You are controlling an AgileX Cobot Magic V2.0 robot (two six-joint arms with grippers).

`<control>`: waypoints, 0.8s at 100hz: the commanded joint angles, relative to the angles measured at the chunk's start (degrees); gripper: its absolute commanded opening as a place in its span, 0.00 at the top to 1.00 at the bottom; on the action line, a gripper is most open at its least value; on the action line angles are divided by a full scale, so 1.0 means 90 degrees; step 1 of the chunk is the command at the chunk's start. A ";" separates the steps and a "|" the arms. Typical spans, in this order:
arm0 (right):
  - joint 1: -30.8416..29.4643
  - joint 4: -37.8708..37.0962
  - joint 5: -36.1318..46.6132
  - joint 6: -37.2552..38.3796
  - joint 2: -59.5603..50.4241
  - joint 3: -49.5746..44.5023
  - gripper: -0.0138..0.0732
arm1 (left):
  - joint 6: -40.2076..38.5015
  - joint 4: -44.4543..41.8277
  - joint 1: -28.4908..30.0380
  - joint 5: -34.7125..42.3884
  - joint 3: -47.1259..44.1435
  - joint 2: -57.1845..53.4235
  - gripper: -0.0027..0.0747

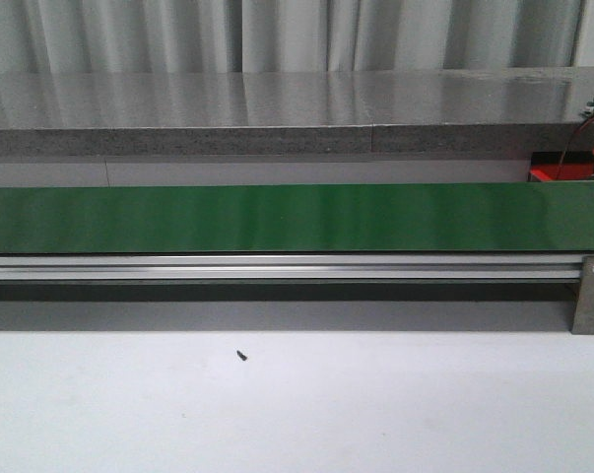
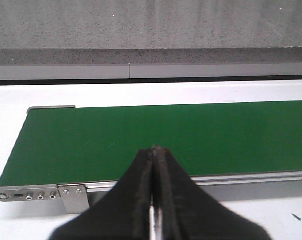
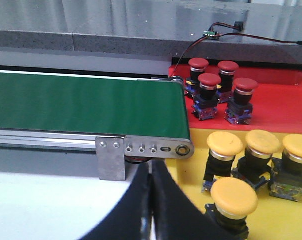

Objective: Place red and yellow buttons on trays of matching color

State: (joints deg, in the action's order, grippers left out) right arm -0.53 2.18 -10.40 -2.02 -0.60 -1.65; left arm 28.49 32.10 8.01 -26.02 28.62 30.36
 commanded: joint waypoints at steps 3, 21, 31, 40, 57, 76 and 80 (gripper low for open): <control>0.0014 -0.0076 0.0513 -0.0022 -0.0114 0.0116 0.92 | 0.0007 0.0139 -0.0045 0.0395 0.0155 0.0023 0.99; 0.0014 -0.0076 0.0513 -0.0022 -0.0114 0.0116 0.92 | 0.0007 0.0139 -0.0071 0.0395 0.0155 0.0023 0.99; 0.0014 -0.0076 0.0513 -0.0022 -0.0114 0.0116 0.92 | 0.0007 0.0139 -0.0081 0.0395 0.0155 0.0023 0.99; 0.0014 -0.0076 0.0513 -0.0022 -0.0114 0.0116 0.92 | 0.0007 0.0139 -0.0081 0.0407 0.0155 0.0023 0.99; 0.0014 -0.0076 0.0513 -0.0022 -0.0114 0.0116 0.92 | 0.0007 0.0165 -0.0081 0.0751 0.0145 0.0023 0.99; 0.0014 -0.0076 0.0513 -0.0022 -0.0114 0.0116 0.92 | -0.0373 -0.0770 -0.0112 0.0884 -0.0013 -0.0168 0.99; 0.0014 -0.0076 0.0513 -0.0022 -0.0114 0.0116 0.92 | -0.0652 -0.1183 -0.0187 0.0914 -0.0092 -0.0289 0.99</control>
State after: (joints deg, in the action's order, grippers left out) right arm -0.53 2.18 -10.40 -2.02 -0.60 -1.65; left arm 26.92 26.65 7.53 -22.40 27.27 29.17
